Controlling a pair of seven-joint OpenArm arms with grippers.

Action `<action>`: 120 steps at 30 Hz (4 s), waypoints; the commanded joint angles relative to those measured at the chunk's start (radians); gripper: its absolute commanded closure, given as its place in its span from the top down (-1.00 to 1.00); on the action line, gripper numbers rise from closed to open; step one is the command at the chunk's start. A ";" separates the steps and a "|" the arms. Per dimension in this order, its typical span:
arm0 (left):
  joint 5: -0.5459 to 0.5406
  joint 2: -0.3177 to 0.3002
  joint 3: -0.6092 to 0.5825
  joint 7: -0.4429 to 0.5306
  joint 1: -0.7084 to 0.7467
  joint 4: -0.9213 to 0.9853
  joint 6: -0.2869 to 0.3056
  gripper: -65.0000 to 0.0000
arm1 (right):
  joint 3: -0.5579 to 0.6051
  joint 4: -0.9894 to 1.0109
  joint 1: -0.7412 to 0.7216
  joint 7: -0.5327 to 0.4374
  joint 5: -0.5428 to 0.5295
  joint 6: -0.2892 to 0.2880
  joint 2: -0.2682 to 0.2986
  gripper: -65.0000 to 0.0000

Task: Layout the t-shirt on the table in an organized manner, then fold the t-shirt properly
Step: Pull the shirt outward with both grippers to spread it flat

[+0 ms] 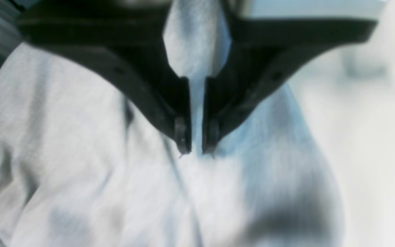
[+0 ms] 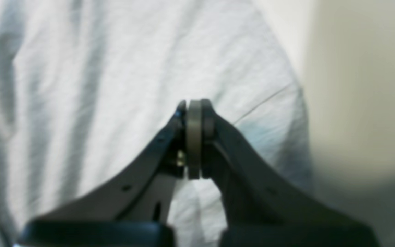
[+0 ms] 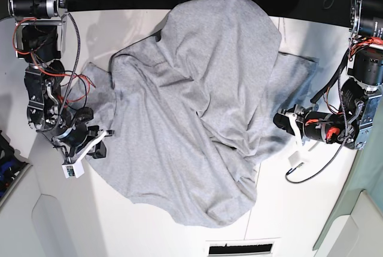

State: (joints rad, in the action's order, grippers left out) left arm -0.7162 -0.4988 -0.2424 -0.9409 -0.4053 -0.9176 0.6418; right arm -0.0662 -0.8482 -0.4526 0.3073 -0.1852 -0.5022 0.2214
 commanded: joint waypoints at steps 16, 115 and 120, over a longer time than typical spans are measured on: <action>0.672 -0.034 0.006 0.396 0.066 -0.003 -0.185 -0.97 | -0.003 0.122 0.053 -0.015 -0.006 -0.030 0.097 -1.00; -0.257 -0.262 0.084 0.043 -0.029 -0.074 0.056 -0.39 | -0.333 -0.444 0.372 0.350 -0.383 -0.053 0.267 -1.00; -0.388 -0.266 0.224 -0.035 0.162 -0.160 0.056 -0.28 | -0.401 -0.447 0.479 0.385 -0.441 -0.053 0.317 -1.00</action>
State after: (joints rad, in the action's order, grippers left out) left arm -1.0847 -0.7395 -0.0273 -0.9825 -0.2234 -1.0664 0.6895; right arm -0.4591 -1.2778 0.0380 0.7090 -0.6102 -0.5472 0.5175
